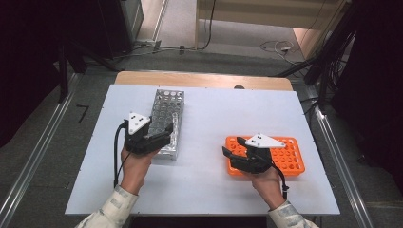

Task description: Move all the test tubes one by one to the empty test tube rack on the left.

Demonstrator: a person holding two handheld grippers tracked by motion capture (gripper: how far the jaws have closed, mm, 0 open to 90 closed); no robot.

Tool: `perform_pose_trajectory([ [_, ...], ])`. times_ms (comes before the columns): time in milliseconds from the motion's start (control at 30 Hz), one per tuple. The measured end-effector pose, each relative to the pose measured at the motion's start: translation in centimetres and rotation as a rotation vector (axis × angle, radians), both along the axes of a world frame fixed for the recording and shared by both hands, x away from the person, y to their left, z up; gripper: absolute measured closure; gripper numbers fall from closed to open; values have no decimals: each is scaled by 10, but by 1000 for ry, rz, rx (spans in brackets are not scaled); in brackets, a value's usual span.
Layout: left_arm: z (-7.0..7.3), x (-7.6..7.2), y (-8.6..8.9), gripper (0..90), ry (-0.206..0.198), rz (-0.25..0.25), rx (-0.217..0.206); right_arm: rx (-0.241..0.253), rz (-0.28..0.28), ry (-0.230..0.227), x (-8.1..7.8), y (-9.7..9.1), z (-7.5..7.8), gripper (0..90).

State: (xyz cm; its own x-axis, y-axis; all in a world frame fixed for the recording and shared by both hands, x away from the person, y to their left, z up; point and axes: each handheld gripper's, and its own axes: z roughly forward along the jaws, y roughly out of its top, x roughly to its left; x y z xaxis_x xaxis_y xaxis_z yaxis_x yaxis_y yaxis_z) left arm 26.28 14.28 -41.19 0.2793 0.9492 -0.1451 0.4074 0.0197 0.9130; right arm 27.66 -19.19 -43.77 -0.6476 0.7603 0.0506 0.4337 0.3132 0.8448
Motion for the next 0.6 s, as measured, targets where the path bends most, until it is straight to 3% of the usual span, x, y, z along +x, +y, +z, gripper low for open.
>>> perform_pose_trajectory([
  [333,-8,-20,16,184,5,14,18,14,-47,-9,0,-22,3,276],
  [600,-14,-33,32,160,0,59,29,32,-65,-10,-1,-40,4,260],
])
